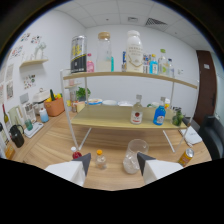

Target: Make me a cup of Vodka Sunrise.

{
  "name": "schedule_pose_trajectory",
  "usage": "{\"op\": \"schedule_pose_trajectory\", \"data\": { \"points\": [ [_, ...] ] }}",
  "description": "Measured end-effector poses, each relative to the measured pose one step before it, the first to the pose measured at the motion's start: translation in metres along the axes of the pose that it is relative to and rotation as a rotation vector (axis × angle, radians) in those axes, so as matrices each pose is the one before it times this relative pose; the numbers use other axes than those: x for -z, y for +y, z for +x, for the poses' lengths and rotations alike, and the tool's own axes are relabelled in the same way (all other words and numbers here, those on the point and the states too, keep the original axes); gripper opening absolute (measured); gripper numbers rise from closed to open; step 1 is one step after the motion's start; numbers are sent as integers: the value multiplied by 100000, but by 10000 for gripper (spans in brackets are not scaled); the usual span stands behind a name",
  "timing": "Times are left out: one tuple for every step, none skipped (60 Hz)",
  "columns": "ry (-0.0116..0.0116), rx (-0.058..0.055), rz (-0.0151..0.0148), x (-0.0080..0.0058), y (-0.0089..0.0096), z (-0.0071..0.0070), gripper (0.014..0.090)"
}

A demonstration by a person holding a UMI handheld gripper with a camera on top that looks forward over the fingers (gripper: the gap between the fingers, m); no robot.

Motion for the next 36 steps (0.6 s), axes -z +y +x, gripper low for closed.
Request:
{"op": "schedule_pose_trajectory", "data": {
  "points": [
    [353, -277, -110, 379, 153, 356, 862],
    [387, -156, -249, 353, 185, 367, 860],
    [448, -126, -390, 322, 197, 392, 860],
    [559, -146, -504, 317, 210, 419, 861],
    [662, -186, -518, 282, 216, 451, 860],
    [719, -204, -503, 273, 200, 471, 860],
    [712, -216, -422, 289, 130, 474, 859],
    [608, -359, -48, 206, 136, 438, 863],
    [654, -330, -207, 283, 19, 390, 863],
    [605, -224, -100, 282, -39, 423, 862],
    [633, -243, 65, 232, -139, 427, 863],
    [667, -267, 230, 204, -223, 454, 863],
    [378, -258, 502, 13, -269, 549, 865],
    [728, -289, 527, 258, -379, 414, 864],
    [331, -283, 741, 34, -463, 465, 865],
    [498, -308, 814, 91, -551, 435, 864],
    [578, -295, 840, 81, -606, 447, 864],
    [612, -341, 914, 46, -701, 437, 864],
    [565, -398, 984, 11, -754, 446, 866],
    [486, -407, 1074, -24, -805, 411, 868],
    [347, -365, 1083, -66, -845, 370, 867],
    [308, -264, 1070, -127, -846, 355, 867],
    [337, -174, 1156, -168, -918, 376, 867],
    [464, -116, 1253, -2, -1047, 315, 868],
    [70, -147, 1649, -236, -998, 318, 868],
    [-106, -122, 1770, -231, -1030, 246, 864],
    [-316, -43, 1606, -330, -975, 203, 860],
    [-121, 36, 1668, -337, -1003, 204, 858],
    [-65, 32, 1570, -385, -956, 215, 858],
    [-69, 53, 1402, -389, -943, 224, 858],
    [-143, 36, 1371, -424, -927, 183, 858],
    [-239, 63, 1315, -448, -892, 162, 858],
    [-296, -2, 1249, -471, -860, 145, 858],
    [-312, -109, 1233, -483, -822, 123, 858],
    [-348, -142, 1280, -505, -798, 108, 860],
    [-294, -176, 1485, -436, -800, -37, 860]
  ]
}}
